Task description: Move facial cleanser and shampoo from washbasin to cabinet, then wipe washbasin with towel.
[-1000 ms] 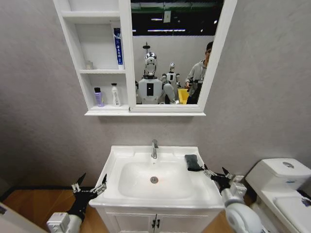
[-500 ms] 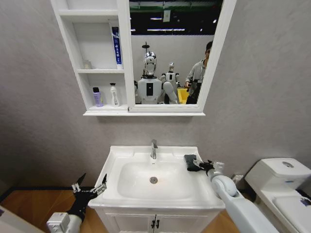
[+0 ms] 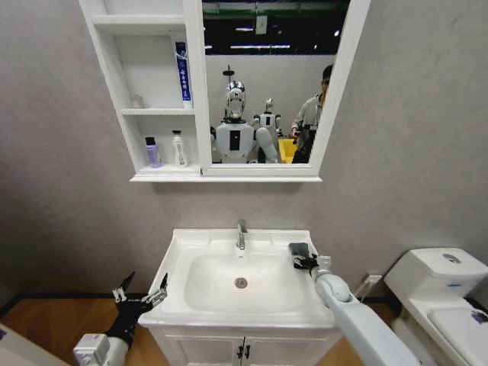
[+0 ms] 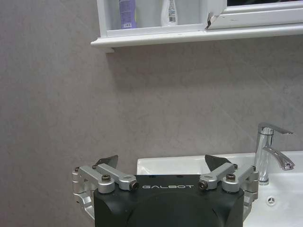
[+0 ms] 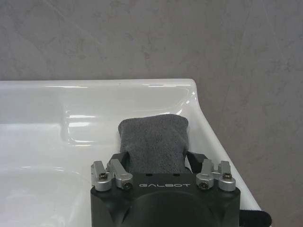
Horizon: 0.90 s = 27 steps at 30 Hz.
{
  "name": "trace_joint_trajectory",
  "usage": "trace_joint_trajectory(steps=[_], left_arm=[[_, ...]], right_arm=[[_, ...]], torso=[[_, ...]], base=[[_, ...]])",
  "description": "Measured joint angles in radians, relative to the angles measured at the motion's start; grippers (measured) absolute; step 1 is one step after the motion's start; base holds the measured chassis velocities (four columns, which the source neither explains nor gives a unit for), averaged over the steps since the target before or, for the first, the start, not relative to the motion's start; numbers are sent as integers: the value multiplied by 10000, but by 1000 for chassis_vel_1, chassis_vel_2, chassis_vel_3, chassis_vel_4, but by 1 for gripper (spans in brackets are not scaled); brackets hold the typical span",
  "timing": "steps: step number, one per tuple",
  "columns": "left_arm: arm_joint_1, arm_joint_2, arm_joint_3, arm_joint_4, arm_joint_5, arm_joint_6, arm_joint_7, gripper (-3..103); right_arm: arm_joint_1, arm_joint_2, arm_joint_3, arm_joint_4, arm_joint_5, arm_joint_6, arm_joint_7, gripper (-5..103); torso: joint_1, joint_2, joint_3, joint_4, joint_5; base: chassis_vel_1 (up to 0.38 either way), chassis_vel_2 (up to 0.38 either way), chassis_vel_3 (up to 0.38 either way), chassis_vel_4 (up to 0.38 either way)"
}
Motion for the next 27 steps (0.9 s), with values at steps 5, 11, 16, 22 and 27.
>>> trace_joint_trajectory(steps=[5, 11, 16, 22, 27], left_arm=[[0, 0, 0, 0, 0, 0, 0, 100], [0, 0, 0, 0, 0, 0, 0, 100], [0, 0, 0, 0, 0, 0, 0, 100], [0, 0, 0, 0, 0, 0, -1, 100], [0, 0, 0, 0, 0, 0, 0, 100]], right_arm=[[-30, 16, 1, 44, 151, -140, 67, 48], [-36, 27, 43, 145, 247, -210, 69, 27], [-71, -9, -97, 1003, 325, -401, 350, 12], [-668, -220, -801, 3123, 805, -1091, 1229, 4], [-1139, 333, -1912, 3511, 861, -1530, 2019, 4]], torso=[[-1, 0, -1, 0, -1], [-2, 1, -1, -2, 0], [-1, 0, 0, 1, 1], [-1, 1, -1, -1, -3], [-2, 1, -1, 0, 0]], base=[[0, 0, 0, 0], [0, 0, 0, 0], [0, 0, 0, 0], [0, 0, 0, 0], [0, 0, 0, 0]])
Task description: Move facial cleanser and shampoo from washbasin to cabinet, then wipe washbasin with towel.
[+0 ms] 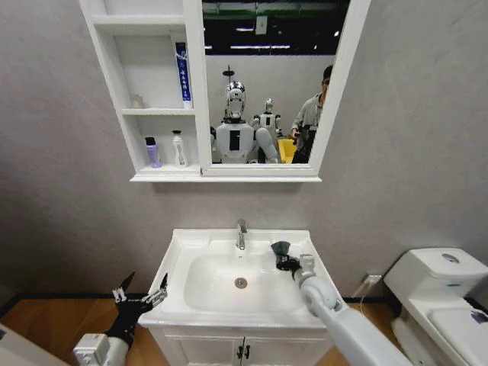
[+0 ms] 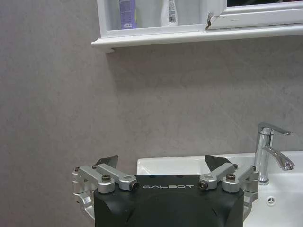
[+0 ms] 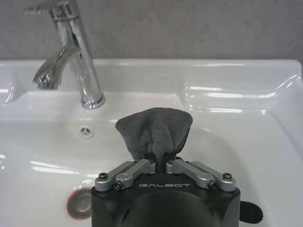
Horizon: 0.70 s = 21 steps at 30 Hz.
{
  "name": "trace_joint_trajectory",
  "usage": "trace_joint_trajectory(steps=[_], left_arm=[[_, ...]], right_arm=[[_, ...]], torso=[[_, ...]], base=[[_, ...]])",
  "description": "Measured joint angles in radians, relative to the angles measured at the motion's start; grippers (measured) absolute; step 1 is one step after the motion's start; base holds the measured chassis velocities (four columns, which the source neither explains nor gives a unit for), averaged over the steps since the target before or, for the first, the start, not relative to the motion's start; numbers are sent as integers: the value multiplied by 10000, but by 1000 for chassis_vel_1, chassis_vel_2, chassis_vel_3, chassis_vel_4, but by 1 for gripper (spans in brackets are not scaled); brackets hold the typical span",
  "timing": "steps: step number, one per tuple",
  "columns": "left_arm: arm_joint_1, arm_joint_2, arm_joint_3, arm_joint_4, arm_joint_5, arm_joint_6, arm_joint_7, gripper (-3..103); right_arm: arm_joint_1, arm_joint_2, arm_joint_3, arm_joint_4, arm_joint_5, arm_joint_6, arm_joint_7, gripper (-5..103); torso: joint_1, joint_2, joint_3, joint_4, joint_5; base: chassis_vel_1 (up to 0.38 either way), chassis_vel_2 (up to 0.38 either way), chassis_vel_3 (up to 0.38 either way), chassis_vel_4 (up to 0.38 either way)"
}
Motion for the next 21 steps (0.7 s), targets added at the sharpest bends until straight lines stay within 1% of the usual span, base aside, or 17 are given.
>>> trace_joint_trajectory(steps=[1, 3, 4, 8, 10, 11, 13, 14, 17, 21], left_arm=[[0, 0, 0, 0, 0, 0, 0, 100], [0, 0, 0, 0, 0, -1, 0, 100], [0, 0, 0, 0, 0, -1, 0, 100], [0, 0, 0, 0, 0, 0, 0, 100], [1, 0, 0, 0, 0, -1, 0, 100], [1, 0, 0, 0, 0, 0, 0, 100], [1, 0, 0, 0, 0, -1, 0, 100], [1, 0, 0, 0, 0, -1, 0, 100], [1, 0, 0, 0, 0, -1, 0, 100], [0, 0, 0, 0, 0, -1, 0, 100]], right_arm=[[0, 0, 0, 0, 0, 0, 0, 4], [-25, 285, -368, -531, -262, -11, 154, 4], [-25, 285, -368, -531, -262, -11, 154, 4], [392, 805, -709, -1638, -360, -10, 321, 4], [537, 939, -783, -1940, -328, -10, 319, 4], [724, 1113, -879, -2376, -323, -9, 287, 4], [1083, 1596, -993, -3322, -450, 37, 104, 4], [1083, 1596, -993, -3322, -450, 37, 104, 4], [1568, 2104, -1079, -4209, -470, 125, 30, 4], [1852, 2348, -1437, -4600, -269, 118, 64, 4]], torso=[[0, 0, 0, 0, 0], [0, 0, 1, -1, 2], [0, 0, 1, -1, 2], [0, 0, 0, -1, 1], [1, 0, 1, 0, 0], [1, 0, 1, 0, -4], [1, 0, 1, -1, 2], [1, 0, 1, -1, 2], [0, 1, 0, 1, -2], [0, 1, -1, -3, -5]], base=[[0, 0, 0, 0], [0, 0, 0, 0], [0, 0, 0, 0], [0, 0, 0, 0], [0, 0, 0, 0], [0, 0, 0, 0], [0, 0, 0, 0], [0, 0, 0, 0], [0, 0, 0, 0], [0, 0, 0, 0]])
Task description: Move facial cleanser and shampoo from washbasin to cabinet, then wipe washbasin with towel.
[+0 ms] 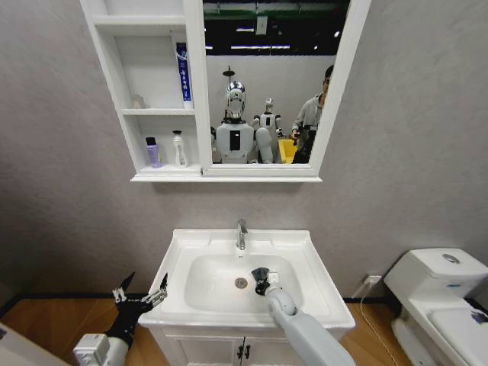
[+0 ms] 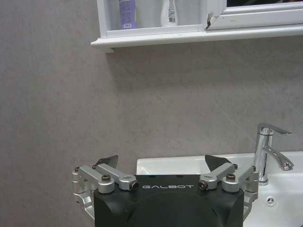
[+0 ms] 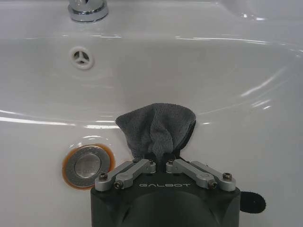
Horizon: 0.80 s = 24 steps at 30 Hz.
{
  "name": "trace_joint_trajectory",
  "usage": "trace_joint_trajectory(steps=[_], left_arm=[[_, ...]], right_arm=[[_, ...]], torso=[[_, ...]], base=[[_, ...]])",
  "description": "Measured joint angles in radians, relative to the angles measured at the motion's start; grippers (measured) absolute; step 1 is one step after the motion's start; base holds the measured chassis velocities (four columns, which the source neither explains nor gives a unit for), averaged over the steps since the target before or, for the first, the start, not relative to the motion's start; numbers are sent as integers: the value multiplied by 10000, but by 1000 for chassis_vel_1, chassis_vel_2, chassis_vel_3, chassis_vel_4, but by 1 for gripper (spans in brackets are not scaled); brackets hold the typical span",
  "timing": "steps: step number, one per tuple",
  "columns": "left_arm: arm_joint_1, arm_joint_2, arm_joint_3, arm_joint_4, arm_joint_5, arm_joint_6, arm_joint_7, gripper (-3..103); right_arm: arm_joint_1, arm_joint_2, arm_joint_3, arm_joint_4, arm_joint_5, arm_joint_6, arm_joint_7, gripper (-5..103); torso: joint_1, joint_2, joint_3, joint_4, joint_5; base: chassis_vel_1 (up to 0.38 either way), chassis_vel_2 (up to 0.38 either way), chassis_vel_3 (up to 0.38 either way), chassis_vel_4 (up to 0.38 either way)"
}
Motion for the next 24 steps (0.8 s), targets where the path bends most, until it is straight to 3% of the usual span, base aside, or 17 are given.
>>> trace_joint_trajectory(steps=[9, 15, 24], left_arm=[[0, 0, 0, 0, 0, 0, 0, 100], [0, 0, 0, 0, 0, 0, 0, 100], [0, 0, 0, 1, 0, 0, 0, 100]], right_arm=[[483, 849, -942, -725, 259, -40, 26, 4], [904, 1637, -1303, -1397, 420, 233, -453, 4], [267, 1300, -1027, -619, 387, 355, -239, 4]], torso=[[0, 1, -1, -3, 1], [0, 0, 1, -1, 5], [3, -2, 3, 12, 15]], base=[[0, 0, 0, 0], [0, 0, 0, 0], [0, 0, 0, 0]])
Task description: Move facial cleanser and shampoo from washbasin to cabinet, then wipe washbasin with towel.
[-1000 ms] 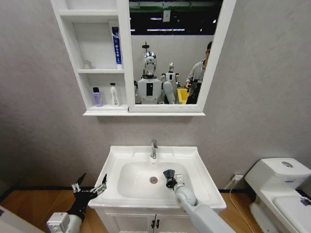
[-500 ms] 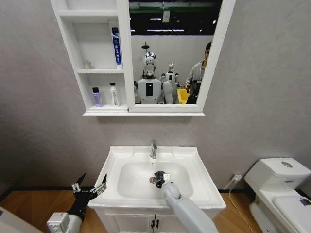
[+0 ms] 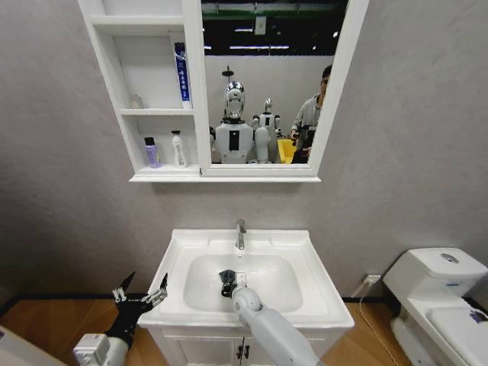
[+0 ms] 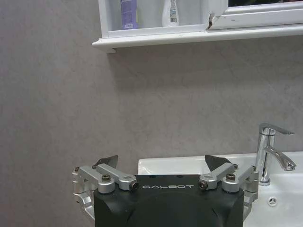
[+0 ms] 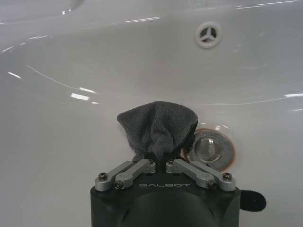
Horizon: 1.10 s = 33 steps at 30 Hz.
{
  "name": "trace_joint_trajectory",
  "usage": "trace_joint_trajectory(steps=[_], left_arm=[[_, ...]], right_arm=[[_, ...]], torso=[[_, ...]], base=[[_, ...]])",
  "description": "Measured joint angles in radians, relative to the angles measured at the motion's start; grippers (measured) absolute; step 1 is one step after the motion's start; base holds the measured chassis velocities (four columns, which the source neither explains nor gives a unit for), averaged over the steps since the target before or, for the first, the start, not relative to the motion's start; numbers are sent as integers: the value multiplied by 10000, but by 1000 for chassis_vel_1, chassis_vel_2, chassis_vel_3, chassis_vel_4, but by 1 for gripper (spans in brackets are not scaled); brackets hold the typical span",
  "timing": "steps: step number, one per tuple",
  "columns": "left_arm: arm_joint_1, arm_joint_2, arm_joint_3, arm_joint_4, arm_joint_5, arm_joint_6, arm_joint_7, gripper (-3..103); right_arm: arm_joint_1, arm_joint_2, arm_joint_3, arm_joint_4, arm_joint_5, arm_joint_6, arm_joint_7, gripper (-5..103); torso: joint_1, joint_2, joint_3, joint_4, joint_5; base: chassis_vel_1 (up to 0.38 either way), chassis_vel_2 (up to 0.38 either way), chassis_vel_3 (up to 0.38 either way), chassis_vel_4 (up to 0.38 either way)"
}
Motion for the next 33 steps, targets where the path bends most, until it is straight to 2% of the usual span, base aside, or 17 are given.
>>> trace_joint_trajectory(steps=[2, 3, 5, 8, 13, 15, 17, 19, 20, 24, 29, 33], left_arm=[[0, 0, -1, -1, 0, -1, 0, 100], [0, 0, -1, -1, 0, -1, 0, 100], [0, 0, 0, 0, 0, -1, 0, 100], [0, 0, 0, -1, 0, -1, 0, 100], [0, 0, 0, 0, 0, -1, 0, 100], [0, 0, 0, -1, 0, -1, 0, 100], [0, 0, 0, -1, 0, -1, 0, 100], [0, 0, 0, 0, 0, -1, 0, 100], [0, 0, 0, 0, 0, -1, 0, 100], [0, 0, 0, 0, -1, -1, 0, 100], [0, 0, 0, 0, 0, 0, 0, 100], [0, 0, 0, -1, 0, 0, 0, 100]], right_arm=[[-414, -614, 499, 467, -818, -73, 281, 4], [-414, -614, 499, 467, -818, -73, 281, 4], [-671, -1094, 812, 727, -1598, 17, 195, 4], [-754, -1241, 987, 773, -1719, 70, 100, 4], [-524, -1027, 814, 544, -1231, 175, -82, 4], [-101, -585, 518, 227, -407, 175, -150, 4], [4, -488, 457, 144, -254, 153, -145, 4], [578, 81, 116, -414, 137, 77, -128, 4], [578, 81, 116, -414, 137, 77, -128, 4], [992, 830, 162, -1039, 150, -60, 80, 4], [828, 455, 415, -878, -335, -289, 271, 4], [230, -375, 1049, -308, -864, -410, 320, 4]], torso=[[0, 1, -1, -3, -5], [0, 1, -1, -3, -5], [1, 1, -2, -5, -12], [1, 0, -1, -9, -10], [0, 0, 0, -19, -13], [-3, 0, 1, -13, -6], [-2, -1, 1, -10, -8], [-1, -1, 2, -6, -8], [-1, -1, 2, -6, -8], [-1, -1, 1, -5, -7], [-2, -1, -1, -4, -7], [-2, 0, -3, -10, -7]], base=[[0, 0, 0, 0], [0, 0, 0, 0], [0, 0, 0, 0], [0, 0, 0, 0], [0, 0, 0, 0], [0, 0, 0, 0], [0, 0, 0, 0], [0, 0, 0, 0], [0, 0, 0, 0], [0, 0, 0, 0], [0, 0, 0, 0], [0, 0, 0, 0]])
